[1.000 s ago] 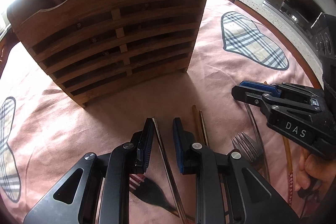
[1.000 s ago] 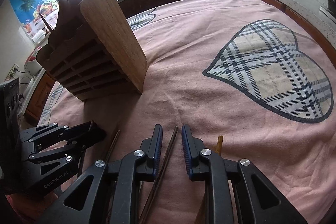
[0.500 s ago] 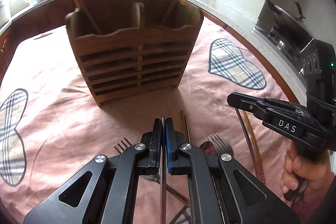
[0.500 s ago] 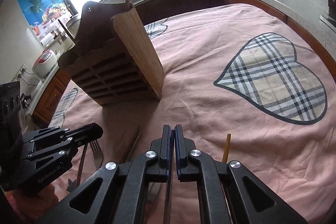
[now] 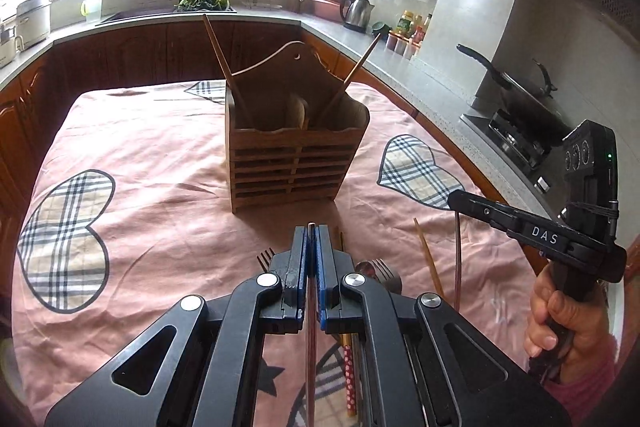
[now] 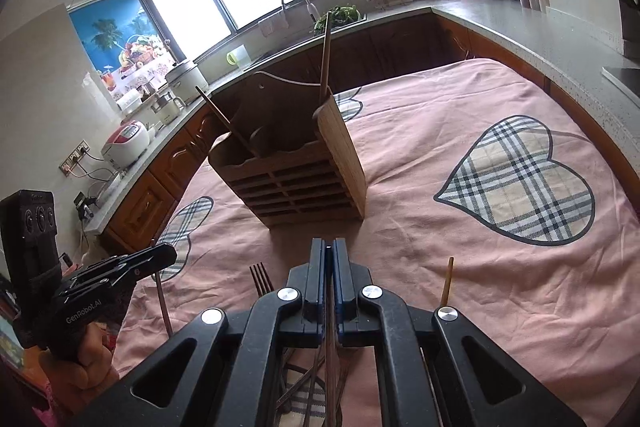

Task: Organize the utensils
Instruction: 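Lift both chopsticks and carry them over the wooden utensil holder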

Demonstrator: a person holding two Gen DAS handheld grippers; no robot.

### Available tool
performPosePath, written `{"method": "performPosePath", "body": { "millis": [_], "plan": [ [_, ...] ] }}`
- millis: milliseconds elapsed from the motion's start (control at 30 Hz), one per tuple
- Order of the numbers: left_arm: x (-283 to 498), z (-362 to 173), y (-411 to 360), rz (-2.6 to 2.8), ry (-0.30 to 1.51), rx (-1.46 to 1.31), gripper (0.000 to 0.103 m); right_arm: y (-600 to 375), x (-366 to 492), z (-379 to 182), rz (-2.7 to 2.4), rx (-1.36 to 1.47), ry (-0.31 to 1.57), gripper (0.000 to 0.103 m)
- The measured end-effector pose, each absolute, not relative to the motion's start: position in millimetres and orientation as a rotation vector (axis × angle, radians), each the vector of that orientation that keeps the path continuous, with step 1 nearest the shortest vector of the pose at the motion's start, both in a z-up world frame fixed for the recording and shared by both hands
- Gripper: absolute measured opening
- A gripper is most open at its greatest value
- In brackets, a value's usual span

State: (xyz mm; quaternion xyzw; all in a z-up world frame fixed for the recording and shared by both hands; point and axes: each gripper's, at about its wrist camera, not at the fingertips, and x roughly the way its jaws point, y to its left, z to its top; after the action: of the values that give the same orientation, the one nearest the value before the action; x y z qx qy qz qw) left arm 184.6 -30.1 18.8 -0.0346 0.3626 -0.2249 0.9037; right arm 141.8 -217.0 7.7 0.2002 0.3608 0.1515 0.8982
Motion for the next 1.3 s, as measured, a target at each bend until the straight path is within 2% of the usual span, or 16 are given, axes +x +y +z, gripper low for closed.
{"method": "performPosePath", "body": {
  "millis": [667,1300],
  "plan": [
    [141,60,1,-0.429,0.608,-0.129,0.003,-221,96,58,0.320,0.387,0.601,0.003],
    [149,87,29,-0.393,0.479,-0.250,0.003,-231,98,86,0.283,0.418,0.462,0.003]
  ]
}}
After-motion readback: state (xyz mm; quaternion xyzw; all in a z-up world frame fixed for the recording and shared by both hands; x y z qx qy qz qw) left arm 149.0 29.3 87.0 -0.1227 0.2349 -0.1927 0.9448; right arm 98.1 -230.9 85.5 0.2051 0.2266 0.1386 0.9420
